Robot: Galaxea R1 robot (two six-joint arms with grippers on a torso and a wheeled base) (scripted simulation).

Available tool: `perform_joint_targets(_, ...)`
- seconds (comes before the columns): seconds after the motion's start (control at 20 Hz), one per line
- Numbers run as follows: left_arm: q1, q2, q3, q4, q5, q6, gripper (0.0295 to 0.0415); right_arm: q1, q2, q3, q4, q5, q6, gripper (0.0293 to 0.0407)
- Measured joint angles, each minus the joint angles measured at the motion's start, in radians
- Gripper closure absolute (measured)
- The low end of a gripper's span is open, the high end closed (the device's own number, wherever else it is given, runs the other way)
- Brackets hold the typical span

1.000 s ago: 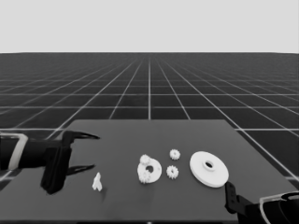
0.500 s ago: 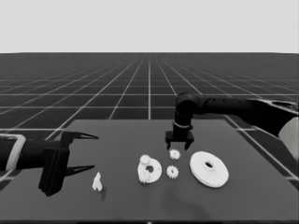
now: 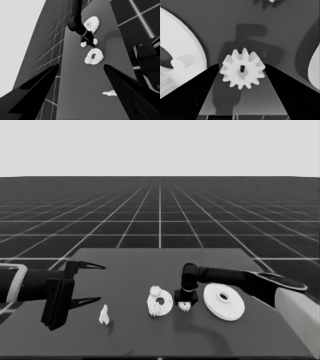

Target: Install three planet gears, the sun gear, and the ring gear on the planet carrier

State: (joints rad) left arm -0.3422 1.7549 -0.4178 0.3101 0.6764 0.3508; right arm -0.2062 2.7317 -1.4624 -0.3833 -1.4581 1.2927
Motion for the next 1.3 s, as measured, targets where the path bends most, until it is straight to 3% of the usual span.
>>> perform_joint_targets(0.05, 0.0, 0.0, 0.0, 0.0, 0.0, 0.0, 0.0326, -0.001, 0.001, -0.002, -0.001, 0.001, -0.001, 0.0315)
perform_joint_targets(0.15, 0.0, 0.0, 0.0, 0.0, 0.0, 0.0, 0.0326, -0.002, 0.001, -0.003, -0.002, 0.002, -0.002, 0.0386)
perform_joint_targets(0.55, 0.0, 0.0, 0.0, 0.0, 0.0, 0.0, 0.0326, -0.002, 0.002, -0.004, -0.003, 0.002, -0.002, 0.0387)
perform_joint_targets(0.6, 0.0, 0.0, 0.0, 0.0, 0.0, 0.0, 0.0326, 0.107, -0.048, 0.152, 0.137, -0.081, 0.082, 0.0387)
perform_joint_targets(0.65, 0.0, 0.0, 0.0, 0.0, 0.0, 0.0, 0.0326, 0.242, -0.06, 0.202, 0.246, -0.106, 0.116, 0.0387)
perform_joint_targets(0.7, 0.0, 0.0, 0.0, 0.0, 0.0, 0.0, 0.0326, 0.324, -0.059, 0.203, 0.316, -0.112, 0.118, 0.0387)
perform_joint_targets(0.8, 0.0, 0.0, 0.0, 0.0, 0.0, 0.0, 0.0326, 0.397, -0.053, 0.185, 0.38, -0.116, 0.108, 0.0387)
perform_joint_targets(1.05, 0.0, 0.0, 0.0, 0.0, 0.0, 0.0, 0.0326, 0.428, -0.048, 0.169, 0.411, -0.119, 0.097, 0.0387)
perform_joint_targets(1.3, 0.0, 0.0, 0.0, 0.0, 0.0, 0.0, 0.0326, 0.428, 0.155, -0.03, 0.412, -0.119, 0.1, 0.0387)
